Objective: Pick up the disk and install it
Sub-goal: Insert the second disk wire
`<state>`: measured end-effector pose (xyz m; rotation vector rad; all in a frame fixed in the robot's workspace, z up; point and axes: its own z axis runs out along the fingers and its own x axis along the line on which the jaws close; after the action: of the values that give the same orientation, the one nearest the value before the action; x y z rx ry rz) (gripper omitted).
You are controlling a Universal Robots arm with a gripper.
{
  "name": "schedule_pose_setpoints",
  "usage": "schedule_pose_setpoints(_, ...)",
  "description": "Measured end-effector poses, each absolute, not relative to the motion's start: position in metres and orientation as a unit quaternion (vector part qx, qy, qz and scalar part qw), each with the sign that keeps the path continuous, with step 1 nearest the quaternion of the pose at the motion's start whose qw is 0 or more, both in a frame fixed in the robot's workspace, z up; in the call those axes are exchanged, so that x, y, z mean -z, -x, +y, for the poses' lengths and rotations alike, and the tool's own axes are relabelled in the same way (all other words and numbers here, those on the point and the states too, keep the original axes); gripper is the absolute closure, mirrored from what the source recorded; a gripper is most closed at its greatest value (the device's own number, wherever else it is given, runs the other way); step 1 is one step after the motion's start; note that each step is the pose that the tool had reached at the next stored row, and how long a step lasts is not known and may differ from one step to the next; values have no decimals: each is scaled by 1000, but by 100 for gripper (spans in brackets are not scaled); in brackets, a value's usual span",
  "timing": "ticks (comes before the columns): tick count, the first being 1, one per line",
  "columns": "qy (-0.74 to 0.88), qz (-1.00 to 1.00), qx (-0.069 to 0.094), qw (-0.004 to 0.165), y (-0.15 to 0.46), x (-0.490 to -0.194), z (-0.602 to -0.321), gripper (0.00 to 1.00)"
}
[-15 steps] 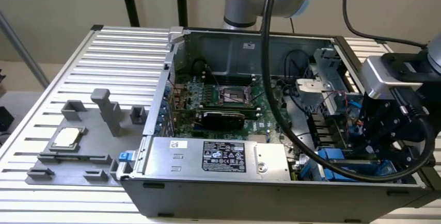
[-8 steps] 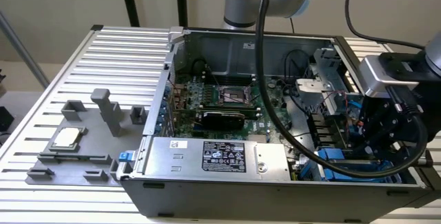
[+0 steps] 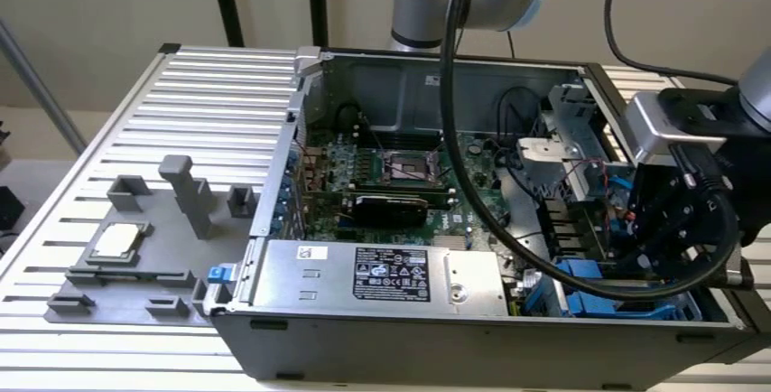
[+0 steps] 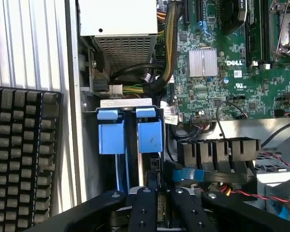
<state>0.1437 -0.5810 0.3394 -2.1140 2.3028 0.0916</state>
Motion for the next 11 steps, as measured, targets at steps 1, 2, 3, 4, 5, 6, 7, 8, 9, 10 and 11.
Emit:
schedule_pose_setpoints(1, 675, 737, -28, 6, -144, -339, -581, 100)
schedule_pose_setpoints(2, 674, 739, -27, 5, -144, -339, -580, 100)
schedule_pose_setpoints(3, 672, 740, -26, 4, -144, -339, -580, 100)
schedule_pose_setpoints(4, 671, 741, -24, 3, -144, -339, -579, 100)
schedule_pose_setpoints(5, 670, 742, -23, 2, -145, -339, -579, 100)
schedule_pose_setpoints(6, 669, 742, -22, 1, -145, -339, -578, 100)
schedule_pose_setpoints(7, 669, 743, -21, 0, -145, -339, -577, 100)
schedule_pose_setpoints(8, 669, 743, -21, -1, -145, -339, -575, 100)
schedule_pose_setpoints(9, 668, 744, -20, -1, -145, -339, -574, 100)
schedule_pose_setpoints(10, 668, 744, -19, -2, -145, -339, -572, 100)
schedule_pose_setpoints(11, 668, 744, -18, -3, -145, -339, -572, 100)
